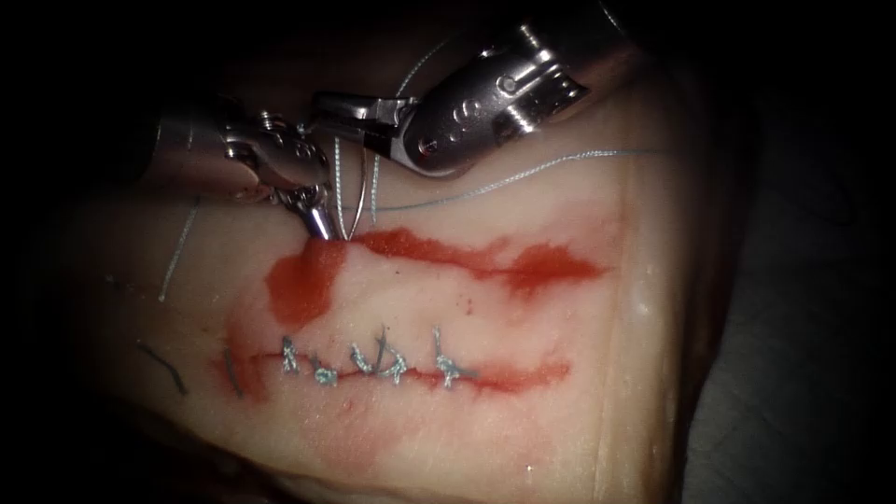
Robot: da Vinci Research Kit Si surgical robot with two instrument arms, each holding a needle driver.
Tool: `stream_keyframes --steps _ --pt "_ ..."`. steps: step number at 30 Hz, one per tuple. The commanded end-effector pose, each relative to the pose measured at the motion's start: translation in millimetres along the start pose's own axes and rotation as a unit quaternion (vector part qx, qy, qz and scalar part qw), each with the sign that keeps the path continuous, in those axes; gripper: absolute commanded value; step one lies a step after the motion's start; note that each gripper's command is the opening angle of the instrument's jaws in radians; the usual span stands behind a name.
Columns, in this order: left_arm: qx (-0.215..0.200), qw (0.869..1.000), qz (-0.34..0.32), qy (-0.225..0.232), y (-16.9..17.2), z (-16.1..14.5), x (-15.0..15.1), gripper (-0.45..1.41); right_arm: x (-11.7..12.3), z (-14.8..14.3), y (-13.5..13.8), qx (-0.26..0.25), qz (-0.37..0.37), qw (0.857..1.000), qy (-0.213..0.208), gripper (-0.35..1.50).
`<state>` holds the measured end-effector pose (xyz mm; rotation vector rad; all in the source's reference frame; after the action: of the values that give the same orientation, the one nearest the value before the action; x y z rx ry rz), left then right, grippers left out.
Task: Wound Closure
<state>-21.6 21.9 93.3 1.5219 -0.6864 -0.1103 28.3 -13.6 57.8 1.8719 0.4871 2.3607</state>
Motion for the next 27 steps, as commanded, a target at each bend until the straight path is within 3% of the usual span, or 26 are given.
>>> stream_keyframes --steps 1,6,10,18,21,27 --pt "0.000 1.000 0.001 0.001 0.7 -0.1 -0.4 -0.45 0.3 1.1 0.0 0.006 0.014 1.000 -0.003 -0.35" --pt "-0.001 1.000 0.001 0.001 0.7 -0.1 -0.3 -0.45 0.3 1.1 -0.1 0.034 0.051 0.998 -0.018 -0.35" --pt "-0.001 1.000 -0.002 0.000 0.6 0.0 -0.3 -0.45 0.3 1.0 -0.1 0.077 0.074 0.994 0.002 -0.35" --pt "-0.001 1.000 0.000 0.001 0.6 0.0 -0.1 -0.45 0.5 0.7 -0.2 0.110 0.122 0.986 0.030 -0.35" --pt "-0.001 1.000 -0.003 0.001 0.5 0.0 -0.1 -0.45 0.6 0.7 -0.2 0.110 0.126 0.986 0.028 -0.35" --pt "-0.001 1.000 -0.003 0.000 0.3 -0.1 0.0 -0.45 0.8 0.7 -0.1 0.051 0.113 0.992 0.018 -0.35"
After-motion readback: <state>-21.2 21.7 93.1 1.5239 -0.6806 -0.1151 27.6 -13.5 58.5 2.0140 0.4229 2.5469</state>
